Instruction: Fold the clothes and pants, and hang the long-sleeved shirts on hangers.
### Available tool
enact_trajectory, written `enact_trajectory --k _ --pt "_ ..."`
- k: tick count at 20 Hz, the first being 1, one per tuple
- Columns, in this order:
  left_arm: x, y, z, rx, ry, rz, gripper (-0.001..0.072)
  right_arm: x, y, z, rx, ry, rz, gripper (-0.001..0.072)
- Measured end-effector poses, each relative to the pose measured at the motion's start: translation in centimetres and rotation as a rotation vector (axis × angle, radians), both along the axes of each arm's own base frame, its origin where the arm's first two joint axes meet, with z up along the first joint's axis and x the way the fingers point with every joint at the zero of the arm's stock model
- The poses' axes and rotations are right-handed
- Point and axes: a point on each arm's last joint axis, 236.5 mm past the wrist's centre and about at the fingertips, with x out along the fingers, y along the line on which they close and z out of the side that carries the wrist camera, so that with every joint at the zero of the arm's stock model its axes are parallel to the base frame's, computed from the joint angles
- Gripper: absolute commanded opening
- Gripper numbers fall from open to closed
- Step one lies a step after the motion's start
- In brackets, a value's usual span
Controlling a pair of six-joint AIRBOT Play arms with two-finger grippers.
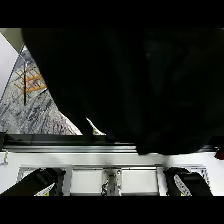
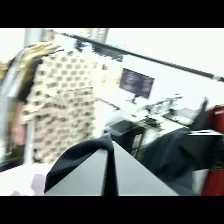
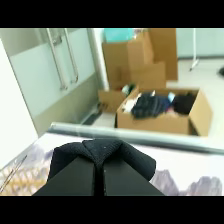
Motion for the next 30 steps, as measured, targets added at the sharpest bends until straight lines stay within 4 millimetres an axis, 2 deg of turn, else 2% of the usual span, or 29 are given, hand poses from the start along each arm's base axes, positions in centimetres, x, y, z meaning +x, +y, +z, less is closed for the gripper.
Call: enact_trajectory --k 2,4,5,7,9,11,13,16,19,22,24,26,27,28,29,30 --pt "3.5 -0.9 -2.7 0.061 0.064 0.069 0.0014 2.7 0.0 -2.6 -0.001 0.113 -0.002 0.0010" --pt "7.6 -1.6 -7.2 0.150 0.166 0.141 0.0014 6.1 -0.5 -6.8 -0.036 0.272 -0.027 0.0010" --pt "9.5 -1.8 -10.1 0.206 0.234 0.175 0.0014 7.8 -0.9 -9.5 -0.066 0.367 -0.041 0.0010" --pt "12.4 -1.3 -16.6 0.336 0.391 0.232 0.0014 9.9 -1.6 -14.5 -0.128 0.540 -0.056 0.0010" --pt "13.4 -0.1 -23.2 0.473 0.563 0.270 0.0014 10.7 -2.3 -19.3 -0.194 0.714 -0.063 0.0009" --pt "12.5 1.0 -29.7 0.608 0.724 0.274 0.0014 10.1 -3.0 -23.5 -0.254 0.871 -0.065 0.0009" --pt "9.8 1.5 -35.2 0.724 0.845 0.244 0.0014 8.3 -3.5 -27.4 -0.310 1.026 -0.062 0.0009" --pt "3.5 0.8 -43.6 0.858 1.032 0.117 0.0014 4.6 -3.6 -33.1 -0.367 1.246 -0.056 0.0010" --pt "-2.6 -0.7 -50.1 0.893 1.198 -0.026 0.0014 1.1 -2.9 -38.0 -0.411 1.430 -0.040 0.0009" --pt "-5.8 -1.7 -53.8 0.848 1.316 -0.097 0.0014 -1.5 -2.0 -41.1 -0.459 1.544 -0.025 0.0010" --pt "-6.1 -1.9 -54.8 0.808 1.354 -0.099 0.0014 -2.3 -1.8 -42.1 -0.487 1.576 -0.034 0.0010" --pt "-5.7 -1.9 -54.9 0.765 1.377 -0.090 0.0015 -2.9 -1.6 -42.6 -0.508 1.593 -0.040 0.0010" --pt "-5.3 -1.8 -54.8 0.747 1.379 -0.085 0.0060 -3.1 -1.5 -42.7 -0.511 1.600 -0.041 0.0011" --pt "-4.9 -1.8 -54.5 0.736 1.371 -0.088 0.0378 -3.2 -1.6 -42.8 -0.517 1.604 -0.047 0.0011" --pt "-4.4 -1.9 -53.9 0.726 1.354 -0.093 0.0658 -3.3 -1.6 -42.9 -0.521 1.606 -0.048 0.0011" --pt "-3.8 -1.9 -53.3 0.714 1.335 -0.096 0.0707 -3.3 -1.5 -43.0 -0.523 1.608 -0.047 0.0011"
